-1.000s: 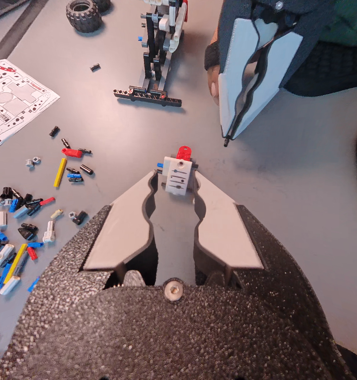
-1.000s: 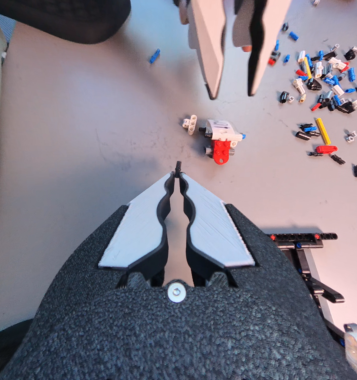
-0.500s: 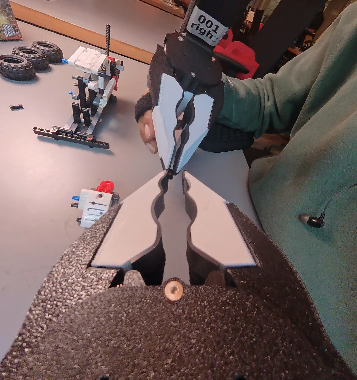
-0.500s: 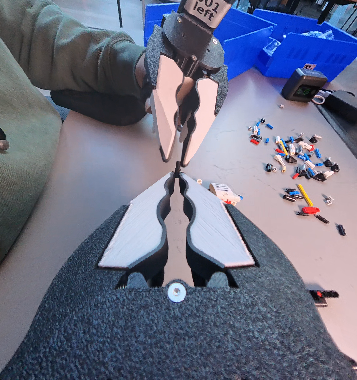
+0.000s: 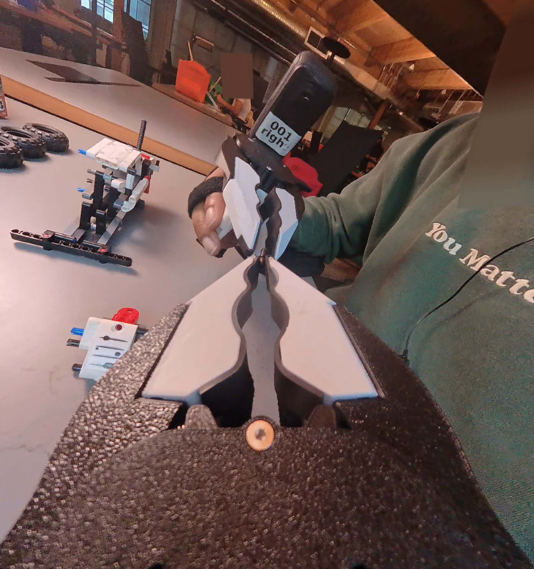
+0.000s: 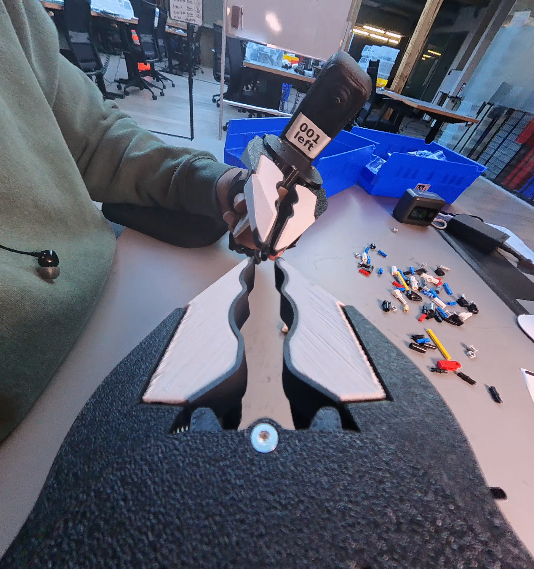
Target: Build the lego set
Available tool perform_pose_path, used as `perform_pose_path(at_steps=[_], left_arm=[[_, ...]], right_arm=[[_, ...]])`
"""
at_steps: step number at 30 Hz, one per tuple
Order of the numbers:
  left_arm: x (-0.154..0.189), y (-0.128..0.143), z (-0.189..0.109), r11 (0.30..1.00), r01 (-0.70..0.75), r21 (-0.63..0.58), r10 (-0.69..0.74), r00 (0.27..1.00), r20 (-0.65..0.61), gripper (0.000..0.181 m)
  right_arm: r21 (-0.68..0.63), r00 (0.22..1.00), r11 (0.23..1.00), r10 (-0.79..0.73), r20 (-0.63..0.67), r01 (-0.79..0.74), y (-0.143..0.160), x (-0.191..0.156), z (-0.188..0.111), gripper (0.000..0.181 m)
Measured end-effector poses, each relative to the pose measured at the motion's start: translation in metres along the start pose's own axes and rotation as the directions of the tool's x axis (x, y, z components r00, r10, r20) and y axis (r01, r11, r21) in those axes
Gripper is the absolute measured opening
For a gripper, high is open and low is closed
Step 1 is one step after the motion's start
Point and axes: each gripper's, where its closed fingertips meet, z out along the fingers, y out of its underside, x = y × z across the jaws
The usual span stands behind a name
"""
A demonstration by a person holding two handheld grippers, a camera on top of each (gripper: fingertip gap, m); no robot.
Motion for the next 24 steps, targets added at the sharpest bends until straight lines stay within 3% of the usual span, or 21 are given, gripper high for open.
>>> perform_pose_path(at_steps=[17, 20, 24], left_arm=[[-0.004, 0.002, 0.000, 1.000, 0.013, -0.004, -0.013, 1.000, 0.011, 0.005], [-0.029, 0.019, -0.009, 0.991, -0.031, -0.133, 0.054, 0.985, 0.167, 0.022], [-0.061, 0.054, -0.032, 0.915, -0.078, -0.397, 0.225, 0.913, 0.340, 0.025]], right_arm=[[-0.008, 1.000, 1.000, 0.016, -0.012, -0.017, 0.004, 0.003, 0.003, 0.004], [-0.050, 0.999, 0.998, 0.031, -0.024, -0.032, 0.015, 0.009, 0.000, 0.004], [-0.125, 0.998, 0.991, 0.041, -0.038, -0.045, 0.031, 0.016, -0.004, 0.004]])
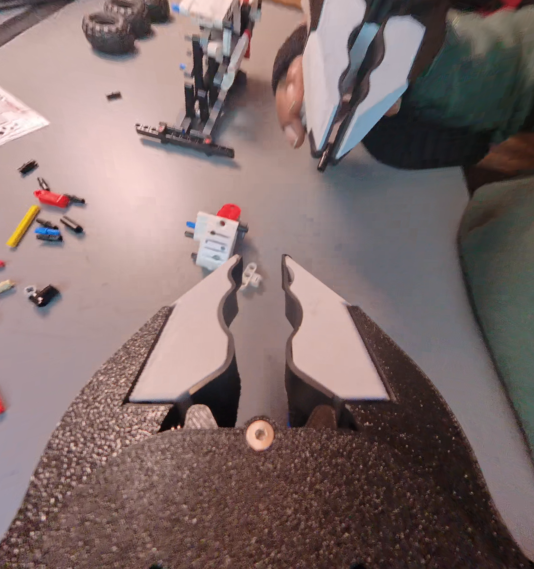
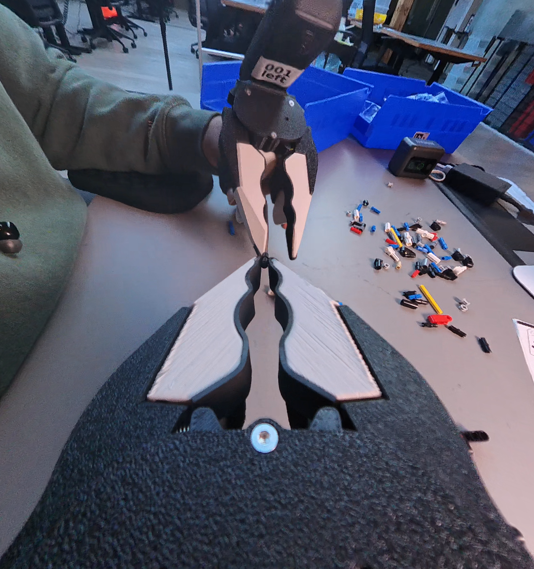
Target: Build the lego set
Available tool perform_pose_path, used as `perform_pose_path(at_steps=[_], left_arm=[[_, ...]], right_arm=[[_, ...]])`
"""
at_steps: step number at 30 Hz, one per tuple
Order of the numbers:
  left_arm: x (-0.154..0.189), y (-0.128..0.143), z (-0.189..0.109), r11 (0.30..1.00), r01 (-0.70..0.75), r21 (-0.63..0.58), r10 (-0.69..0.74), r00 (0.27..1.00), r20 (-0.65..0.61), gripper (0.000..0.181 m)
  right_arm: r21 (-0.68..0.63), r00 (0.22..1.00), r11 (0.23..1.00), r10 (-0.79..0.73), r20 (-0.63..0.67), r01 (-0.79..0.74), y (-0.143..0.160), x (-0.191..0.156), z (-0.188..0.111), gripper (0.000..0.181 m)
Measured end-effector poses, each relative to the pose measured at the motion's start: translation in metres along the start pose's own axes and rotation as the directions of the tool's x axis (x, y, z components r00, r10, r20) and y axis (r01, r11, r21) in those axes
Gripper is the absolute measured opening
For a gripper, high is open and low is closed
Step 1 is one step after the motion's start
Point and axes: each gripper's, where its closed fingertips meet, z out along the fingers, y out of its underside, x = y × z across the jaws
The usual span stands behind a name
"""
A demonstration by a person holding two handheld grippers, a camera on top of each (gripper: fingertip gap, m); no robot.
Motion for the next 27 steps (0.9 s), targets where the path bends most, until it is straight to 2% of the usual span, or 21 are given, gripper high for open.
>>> perform_pose_path(at_steps=[3, 7, 13, 18, 27], left_arm=[[-0.008, 0.022, 0.004, 0.990, -0.043, -0.131, 0.051, 0.997, 0.059, 0.025], [-0.010, 0.033, 0.014, 0.975, -0.077, -0.211, 0.094, 0.993, 0.073, 0.027], [-0.009, 0.036, 0.026, 0.955, -0.134, -0.265, 0.157, 0.985, 0.067, 0.027], [-0.004, 0.039, 0.029, 0.944, -0.157, -0.290, 0.176, 0.983, 0.042, 0.015], [-0.002, 0.039, 0.022, 0.956, -0.108, -0.272, 0.119, 0.993, 0.024, 0.024]], right_arm=[[-0.071, 1.000, 0.997, -0.017, -0.009, 0.016, 0.015, 0.003, 0.000, 0.004], [-0.106, 1.000, 0.994, -0.016, 0.008, 0.017, 0.022, 0.001, 0.002, 0.004], [-0.130, 1.000, 0.991, -0.014, 0.018, 0.016, 0.029, 0.000, 0.002, 0.004], [-0.141, 1.000, 0.990, -0.018, 0.020, 0.021, 0.031, -0.001, 0.002, 0.005], [-0.141, 1.000, 0.990, -0.010, 0.009, 0.011, 0.033, 0.003, -0.001, 0.004]])
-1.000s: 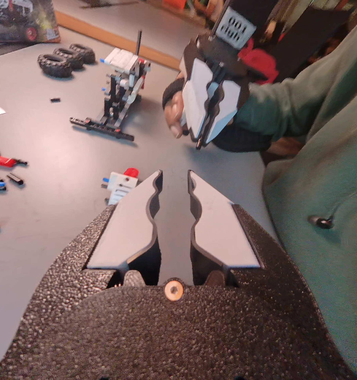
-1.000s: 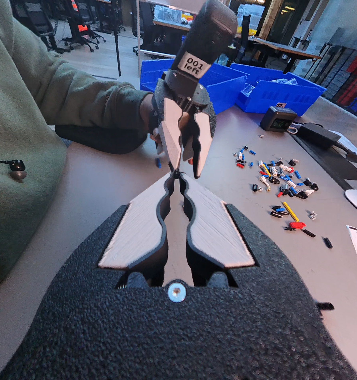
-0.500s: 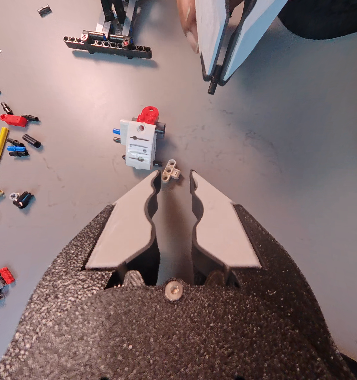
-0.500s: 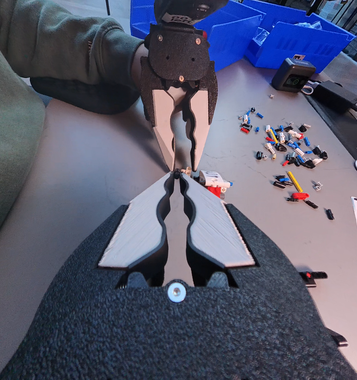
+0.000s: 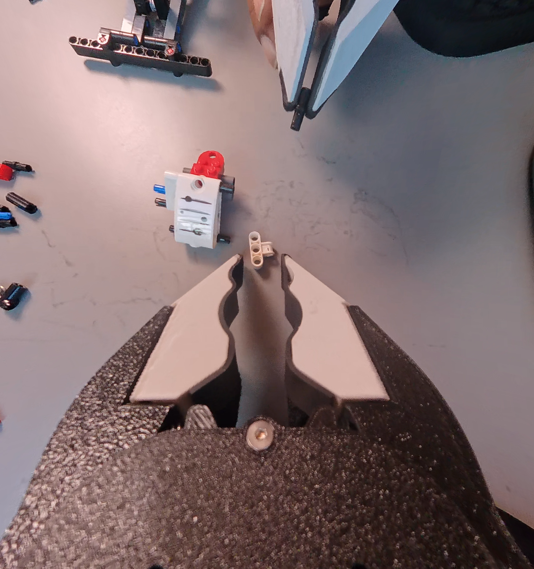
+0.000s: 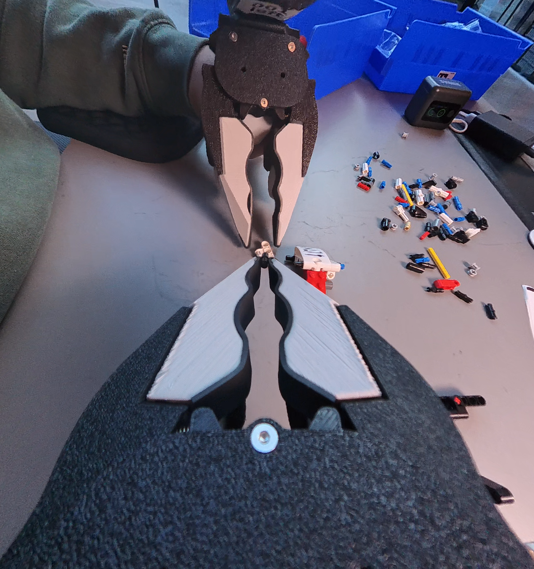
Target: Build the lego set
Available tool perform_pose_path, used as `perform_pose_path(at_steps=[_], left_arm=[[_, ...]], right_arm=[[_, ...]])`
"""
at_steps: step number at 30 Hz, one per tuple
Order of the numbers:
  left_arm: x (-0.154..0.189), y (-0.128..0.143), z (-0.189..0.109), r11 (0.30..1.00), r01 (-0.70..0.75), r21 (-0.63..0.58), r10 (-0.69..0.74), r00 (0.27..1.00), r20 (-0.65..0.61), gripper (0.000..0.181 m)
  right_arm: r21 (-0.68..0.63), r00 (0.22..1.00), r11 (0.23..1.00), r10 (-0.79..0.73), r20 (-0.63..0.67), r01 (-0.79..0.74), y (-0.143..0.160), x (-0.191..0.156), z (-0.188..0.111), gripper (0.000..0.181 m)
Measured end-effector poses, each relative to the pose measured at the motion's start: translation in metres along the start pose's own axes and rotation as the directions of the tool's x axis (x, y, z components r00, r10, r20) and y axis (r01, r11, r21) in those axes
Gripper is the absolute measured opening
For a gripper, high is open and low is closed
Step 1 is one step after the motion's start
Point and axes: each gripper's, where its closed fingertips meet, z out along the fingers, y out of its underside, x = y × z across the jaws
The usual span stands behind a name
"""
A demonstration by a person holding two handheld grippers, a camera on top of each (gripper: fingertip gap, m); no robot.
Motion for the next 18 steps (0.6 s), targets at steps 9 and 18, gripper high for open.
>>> perform_pose_path(at_steps=[9, 18], left_arm=[[0.000, -0.003, 0.002, 0.999, 0.045, 0.003, -0.045, 0.999, 0.015, 0.029], [-0.003, -0.005, 0.011, 0.997, 0.032, -0.067, -0.029, 0.998, 0.058, 0.015]], right_arm=[[-0.017, 1.000, 1.000, 0.009, 0.000, -0.009, 0.004, 0.001, 0.000, 0.004], [-0.033, 1.000, 0.999, 0.014, 0.008, -0.013, 0.009, 0.000, 0.002, 0.004]])
